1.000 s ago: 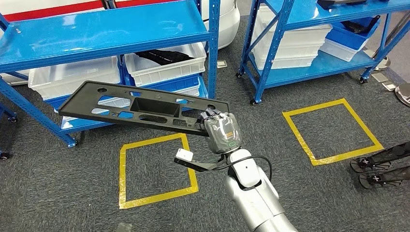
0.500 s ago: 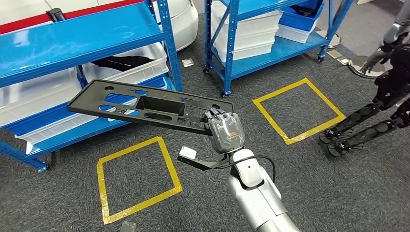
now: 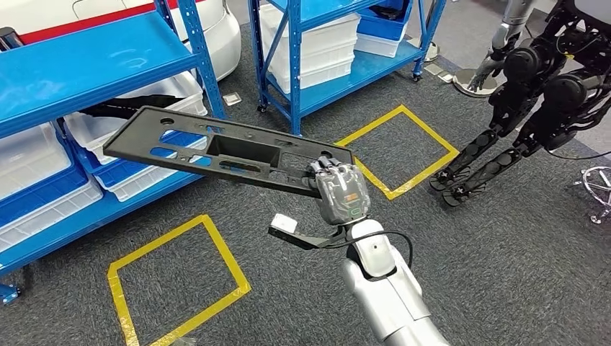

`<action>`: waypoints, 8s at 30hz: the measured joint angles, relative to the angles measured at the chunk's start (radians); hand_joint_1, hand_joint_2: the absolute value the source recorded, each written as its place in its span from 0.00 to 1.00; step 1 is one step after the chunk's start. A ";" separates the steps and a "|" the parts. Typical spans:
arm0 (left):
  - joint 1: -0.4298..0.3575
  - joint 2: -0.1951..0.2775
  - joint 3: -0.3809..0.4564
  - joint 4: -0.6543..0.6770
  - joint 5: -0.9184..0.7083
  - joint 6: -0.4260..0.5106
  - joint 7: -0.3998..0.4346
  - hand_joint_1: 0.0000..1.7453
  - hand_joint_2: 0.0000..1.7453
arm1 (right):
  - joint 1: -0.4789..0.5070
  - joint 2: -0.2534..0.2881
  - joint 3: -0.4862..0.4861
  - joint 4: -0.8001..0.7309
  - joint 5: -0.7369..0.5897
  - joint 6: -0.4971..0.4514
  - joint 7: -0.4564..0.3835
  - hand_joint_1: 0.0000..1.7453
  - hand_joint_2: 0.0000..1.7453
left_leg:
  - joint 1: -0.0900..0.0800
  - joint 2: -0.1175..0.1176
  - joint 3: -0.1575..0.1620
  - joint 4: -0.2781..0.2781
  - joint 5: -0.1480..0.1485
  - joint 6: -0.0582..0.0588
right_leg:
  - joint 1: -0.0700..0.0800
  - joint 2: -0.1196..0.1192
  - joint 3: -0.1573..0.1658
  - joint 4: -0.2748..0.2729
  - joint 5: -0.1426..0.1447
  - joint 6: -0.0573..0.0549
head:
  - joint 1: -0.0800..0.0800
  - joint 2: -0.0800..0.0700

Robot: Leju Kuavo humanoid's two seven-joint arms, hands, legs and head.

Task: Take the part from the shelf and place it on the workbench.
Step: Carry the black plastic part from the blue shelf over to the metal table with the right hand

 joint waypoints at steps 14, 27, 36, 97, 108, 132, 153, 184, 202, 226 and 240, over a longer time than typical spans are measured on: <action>0.004 0.001 0.002 0.000 0.010 0.001 -0.008 0.00 1.00 | -0.002 -0.004 -0.009 -0.005 0.004 0.001 0.003 1.00 1.00 | -0.008 0.072 -0.028 0.061 -0.047 -0.038 | -0.006 -0.046 0.133 -0.166 0.040 -0.027 | -0.003 0.000; 0.016 0.011 0.022 0.000 0.024 -0.011 -0.031 0.00 1.00 | 0.018 -0.023 -0.043 -0.005 0.015 -0.013 0.028 1.00 1.00 | 0.016 -0.063 -0.017 0.043 -0.027 -0.048 | -0.009 0.092 0.084 -0.140 0.062 0.001 | -0.007 0.000; 0.013 0.013 0.028 -0.001 0.013 -0.023 -0.034 0.00 1.00 | 0.078 -0.078 -0.109 -0.049 0.014 -0.030 0.028 1.00 1.00 | -0.006 0.069 -0.022 0.017 0.000 -0.002 | -0.004 -0.029 -0.032 0.121 -0.053 0.016 | 0.005 0.000; -0.060 -0.002 -0.005 -0.007 -0.130 -0.054 0.013 0.00 1.00 | 0.306 -0.185 -0.223 -0.293 0.010 -0.066 0.011 1.00 1.00 | -0.007 0.056 -0.029 0.011 0.012 0.007 | -0.005 -0.023 -0.054 0.148 -0.065 0.003 | 0.005 0.000; -0.070 -0.003 -0.005 -0.009 -0.130 -0.053 0.013 0.00 1.00 | 0.307 -0.179 -0.235 -0.306 0.010 -0.066 0.000 1.00 1.00 | 0.003 0.065 -0.043 0.093 -0.063 -0.052 | -0.019 -0.049 0.109 -0.145 0.037 -0.019 | -0.006 0.000; -0.070 -0.021 -0.004 -0.012 -0.113 -0.062 -0.014 0.00 1.00 | 0.307 -0.177 -0.238 -0.310 0.015 -0.056 -0.019 1.00 1.00 | -0.002 0.112 -0.010 0.008 -0.005 -0.020 | -0.014 -0.096 0.092 -0.108 0.020 0.041 | 0.011 0.000; -0.058 -0.014 0.002 -0.015 -0.098 -0.064 -0.031 0.00 1.00 | 0.260 -0.161 -0.233 -0.273 0.009 -0.051 -0.028 1.00 1.00 | 0.004 -0.015 -0.028 0.015 0.006 -0.008 | 0.000 0.056 0.072 -0.109 0.027 0.003 | -0.006 0.000; -0.063 -0.021 0.025 -0.015 -0.093 -0.048 -0.037 0.00 1.00 | 0.159 -0.164 -0.236 -0.181 -0.032 -0.034 -0.052 1.00 1.00 | -0.001 -0.034 -0.031 0.017 0.008 -0.006 | 0.000 0.083 0.078 -0.129 0.043 0.008 | -0.007 0.000; -0.065 -0.019 0.048 -0.015 -0.079 -0.043 -0.047 0.00 1.00 | 0.087 -0.141 -0.231 -0.073 0.021 -0.053 -0.056 1.00 1.00 | 0.004 0.048 -0.035 0.015 0.013 -0.014 | -0.014 -0.044 0.115 -0.146 0.032 0.018 | -0.005 0.000; -0.065 -0.017 0.049 -0.015 -0.081 -0.043 -0.053 0.00 1.00 | 0.071 -0.133 -0.230 -0.037 0.014 -0.055 -0.058 1.00 1.00 | 0.001 0.046 -0.037 0.011 0.020 -0.046 | -0.008 -0.044 0.109 -0.145 0.035 0.007 | -0.004 0.000; -0.066 -0.023 0.063 -0.015 -0.080 -0.044 -0.055 0.00 1.00 | 0.061 -0.131 -0.230 -0.024 -0.025 -0.056 -0.078 1.00 1.00 | 0.024 0.097 0.001 -0.058 0.052 -0.023 | -0.033 -0.038 -0.020 0.092 -0.040 0.037 | 0.003 0.000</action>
